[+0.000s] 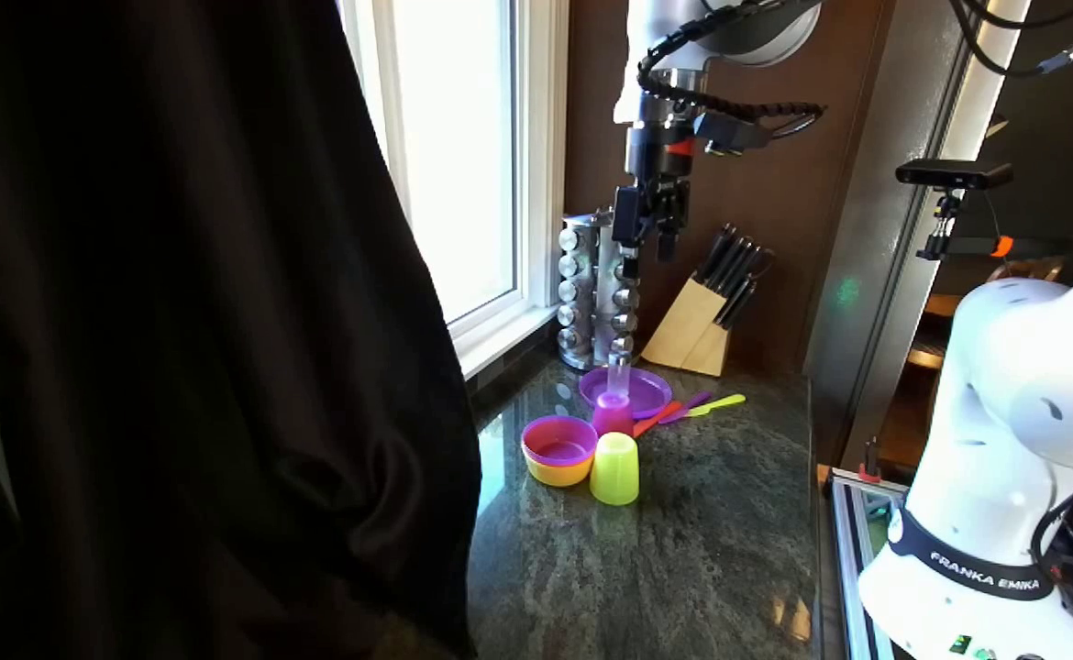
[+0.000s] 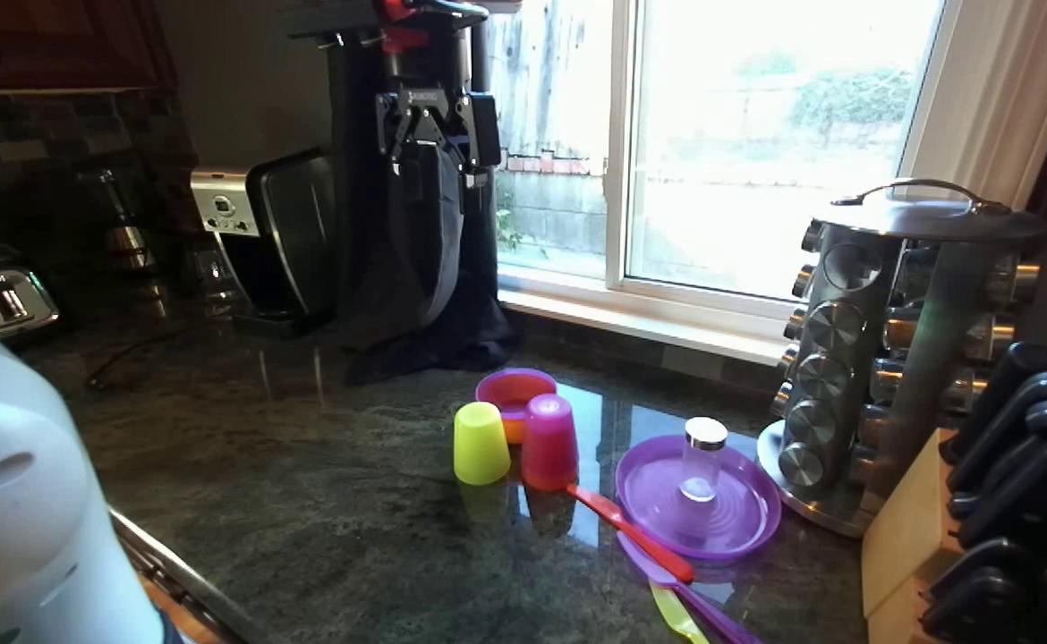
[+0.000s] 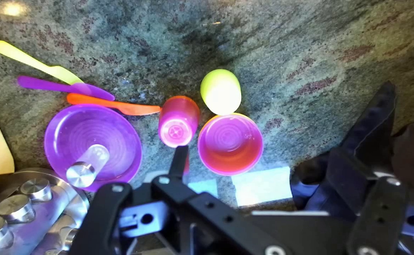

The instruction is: Pull out a bottle from the holder, and then place it next to the yellow cup

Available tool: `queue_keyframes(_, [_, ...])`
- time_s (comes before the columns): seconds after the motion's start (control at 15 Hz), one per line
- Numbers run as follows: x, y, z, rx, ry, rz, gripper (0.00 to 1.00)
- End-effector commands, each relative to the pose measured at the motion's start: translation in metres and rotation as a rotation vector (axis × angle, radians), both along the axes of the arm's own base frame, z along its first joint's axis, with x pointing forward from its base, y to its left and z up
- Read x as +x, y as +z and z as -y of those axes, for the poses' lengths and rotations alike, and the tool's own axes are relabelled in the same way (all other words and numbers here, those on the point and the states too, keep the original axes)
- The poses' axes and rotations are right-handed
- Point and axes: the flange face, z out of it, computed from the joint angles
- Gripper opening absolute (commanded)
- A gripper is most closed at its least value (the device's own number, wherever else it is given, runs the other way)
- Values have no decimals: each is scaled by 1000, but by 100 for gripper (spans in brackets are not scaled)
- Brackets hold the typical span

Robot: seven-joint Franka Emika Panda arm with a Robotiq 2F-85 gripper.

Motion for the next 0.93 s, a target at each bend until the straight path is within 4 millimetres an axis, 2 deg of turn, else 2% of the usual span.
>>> queue_keyframes(0.0, [0,1,0,0,0,-1,100])
queue_keyframes(0.07, [5,5,5,-55,43,116,100])
queue_keyframes(0.27, [13,10,34,-153,130,239,100])
queue_keyframes(0.53, [12,15,98,-249,230,446,100])
queue_keyframes(0.73, [5,5,150,-229,159,651,100])
queue_keyframes(0.87, [-5,-18,178,-213,94,735,100])
